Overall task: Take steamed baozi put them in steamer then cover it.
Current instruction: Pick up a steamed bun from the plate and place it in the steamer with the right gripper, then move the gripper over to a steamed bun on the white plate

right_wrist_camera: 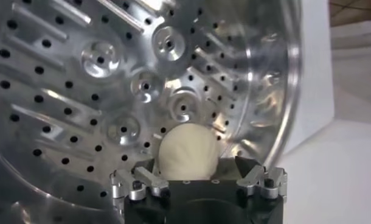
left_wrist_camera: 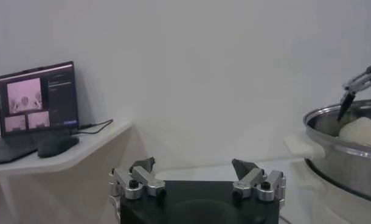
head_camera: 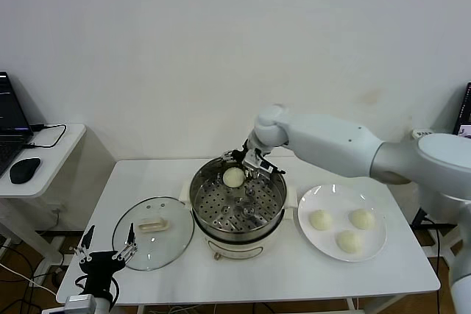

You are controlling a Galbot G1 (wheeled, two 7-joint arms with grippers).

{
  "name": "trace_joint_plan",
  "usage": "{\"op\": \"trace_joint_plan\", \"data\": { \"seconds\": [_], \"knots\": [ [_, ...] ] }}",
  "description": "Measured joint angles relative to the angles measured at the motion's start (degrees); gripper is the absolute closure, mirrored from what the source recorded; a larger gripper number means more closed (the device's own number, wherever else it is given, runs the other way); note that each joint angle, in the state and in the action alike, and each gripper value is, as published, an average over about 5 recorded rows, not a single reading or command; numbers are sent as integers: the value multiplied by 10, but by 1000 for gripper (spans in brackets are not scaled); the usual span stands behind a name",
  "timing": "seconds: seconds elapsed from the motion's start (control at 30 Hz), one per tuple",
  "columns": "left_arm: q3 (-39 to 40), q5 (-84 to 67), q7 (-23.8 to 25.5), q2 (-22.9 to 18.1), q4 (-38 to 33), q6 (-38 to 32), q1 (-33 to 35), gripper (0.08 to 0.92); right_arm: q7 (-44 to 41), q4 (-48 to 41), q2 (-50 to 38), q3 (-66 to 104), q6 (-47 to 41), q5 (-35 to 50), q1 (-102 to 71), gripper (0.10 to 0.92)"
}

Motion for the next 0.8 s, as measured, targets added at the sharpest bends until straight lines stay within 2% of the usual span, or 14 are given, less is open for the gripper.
{"op": "trace_joint_plan", "data": {
  "seconds": [0.37, 0.57, 0.8],
  "knots": [
    [0, -2, 1, 9, -14, 6, 0, 177, -61, 143, -126, -20, -208, 130, 90, 203],
    [-1, -7, 1, 17, -21, 9, 0, 177, -82, 205, -224, -13, -282, 147, 99, 203],
    [-1, -7, 1, 24, -17, 10, 2, 177, -100, 243, -325, 13, -323, 137, 66, 203]
  ]
}}
